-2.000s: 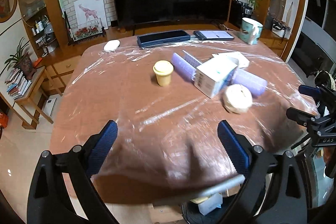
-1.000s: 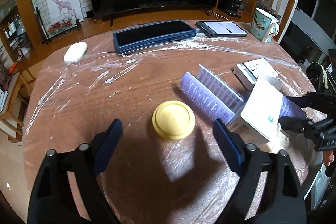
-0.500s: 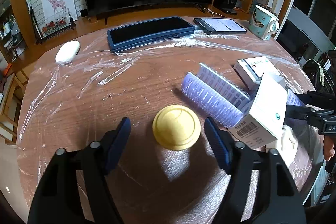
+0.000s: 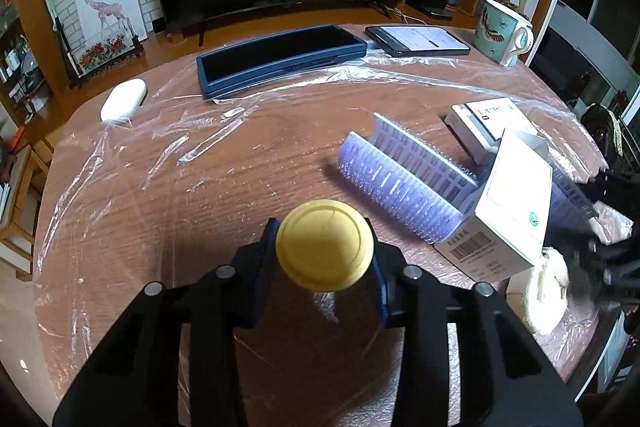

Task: Collect trash
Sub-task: 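Grasp the yellow cup with the left tool while the right tool grasps the purple hair roller, then carry the yellow cup with the left tool while the right tool carries the roller over the bin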

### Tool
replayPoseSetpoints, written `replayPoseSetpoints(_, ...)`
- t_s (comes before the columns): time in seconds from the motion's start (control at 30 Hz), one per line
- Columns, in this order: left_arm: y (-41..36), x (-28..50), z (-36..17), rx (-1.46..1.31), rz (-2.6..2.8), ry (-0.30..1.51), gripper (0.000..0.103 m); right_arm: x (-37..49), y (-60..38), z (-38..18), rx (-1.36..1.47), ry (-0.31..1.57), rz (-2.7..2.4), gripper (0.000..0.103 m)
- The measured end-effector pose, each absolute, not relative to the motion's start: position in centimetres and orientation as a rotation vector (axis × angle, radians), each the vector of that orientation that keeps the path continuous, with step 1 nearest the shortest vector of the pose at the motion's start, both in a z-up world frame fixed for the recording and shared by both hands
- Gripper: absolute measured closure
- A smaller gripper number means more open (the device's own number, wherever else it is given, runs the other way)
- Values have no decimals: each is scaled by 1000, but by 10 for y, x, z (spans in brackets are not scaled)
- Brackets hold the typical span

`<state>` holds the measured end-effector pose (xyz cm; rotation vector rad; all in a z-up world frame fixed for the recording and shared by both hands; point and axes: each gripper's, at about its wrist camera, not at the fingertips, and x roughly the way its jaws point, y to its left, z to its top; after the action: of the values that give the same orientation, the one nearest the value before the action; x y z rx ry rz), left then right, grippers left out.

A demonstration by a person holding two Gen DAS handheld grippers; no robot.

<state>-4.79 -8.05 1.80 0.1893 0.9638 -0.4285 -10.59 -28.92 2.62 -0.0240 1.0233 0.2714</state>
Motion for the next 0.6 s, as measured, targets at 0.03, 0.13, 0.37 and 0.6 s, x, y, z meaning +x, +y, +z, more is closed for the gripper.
replayPoseSetpoints(0.03,-80,-48,18,187,-428,963,63,-107,-291,27,-10,1021,279,60)
replayPoseSetpoints(0.13,-79,-50,21,181,-424,957,63,-110,-295,29,27,1015,292,60)
replayPoseSetpoints(0.37,-77,-59,29,152,-414,943,64,-118,-306,38,100,990,277,60)
replayPoseSetpoints(0.6,-78,-68,30,148,-418,943,65,-126,-309,42,130,985,290,60)
